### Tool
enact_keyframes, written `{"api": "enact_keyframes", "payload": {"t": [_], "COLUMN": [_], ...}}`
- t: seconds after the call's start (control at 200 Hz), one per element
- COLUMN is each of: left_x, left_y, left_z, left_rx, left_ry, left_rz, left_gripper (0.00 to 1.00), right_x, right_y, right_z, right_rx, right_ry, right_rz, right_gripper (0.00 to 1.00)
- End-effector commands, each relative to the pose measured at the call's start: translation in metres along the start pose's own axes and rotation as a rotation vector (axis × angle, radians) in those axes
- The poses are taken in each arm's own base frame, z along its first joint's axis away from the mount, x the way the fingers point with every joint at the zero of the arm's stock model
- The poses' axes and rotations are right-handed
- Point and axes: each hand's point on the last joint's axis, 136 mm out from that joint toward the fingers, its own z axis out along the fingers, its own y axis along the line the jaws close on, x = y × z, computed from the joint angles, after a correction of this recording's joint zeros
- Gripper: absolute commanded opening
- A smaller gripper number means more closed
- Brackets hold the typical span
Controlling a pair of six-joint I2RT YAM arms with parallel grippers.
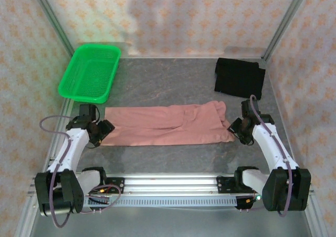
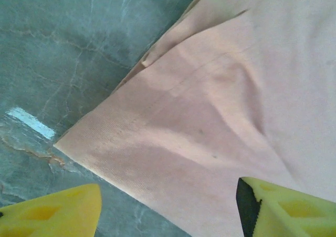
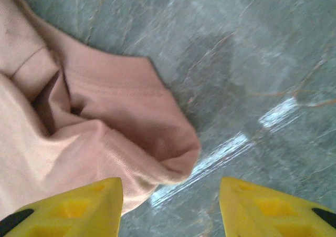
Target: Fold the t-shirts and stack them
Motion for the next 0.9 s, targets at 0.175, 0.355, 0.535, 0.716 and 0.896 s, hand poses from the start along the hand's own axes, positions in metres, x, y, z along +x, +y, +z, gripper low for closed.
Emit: {"api": "enact_keyframes", "payload": {"t": [0.175,0.355,0.535,0.716,0.896], "left_x": [-0.001,0.006,0.008,-0.001,-0.002], "left_y": [0.025,0.030,0.031,-0.004,-0.046], "left_z": [-0.038,-0.025,-0.009,-0.012,-0.021], "left_rx": [-0.145,-0.167,-0.155,0.011,0.061], "left_ry": [-0.031,0.016,0.024,-0.002,-0.012], "left_rz": [-0.049,-0.075,-0.086,-0.063,0.145], "left_gripper": [0.80,0.80,0.80,0.78,0.78], "right_x": [0.012,0.015,0.013,0.013,0.023], "right_y": [0.007,0.007,0.005,0.025,0.045], "right_z": [0.001,0.005,0.005,-0.012,-0.039], "right_rx": [-0.068,-0.069,-0.060,-0.182,-0.313], "right_ry": [0.047,0.061,0.048,0.036,0.004], "right_rz": [-0.010,-0.005,0.004,0.006,0.022], "right_gripper": [0.58,0.61,0.65,0.70,0.76]}}
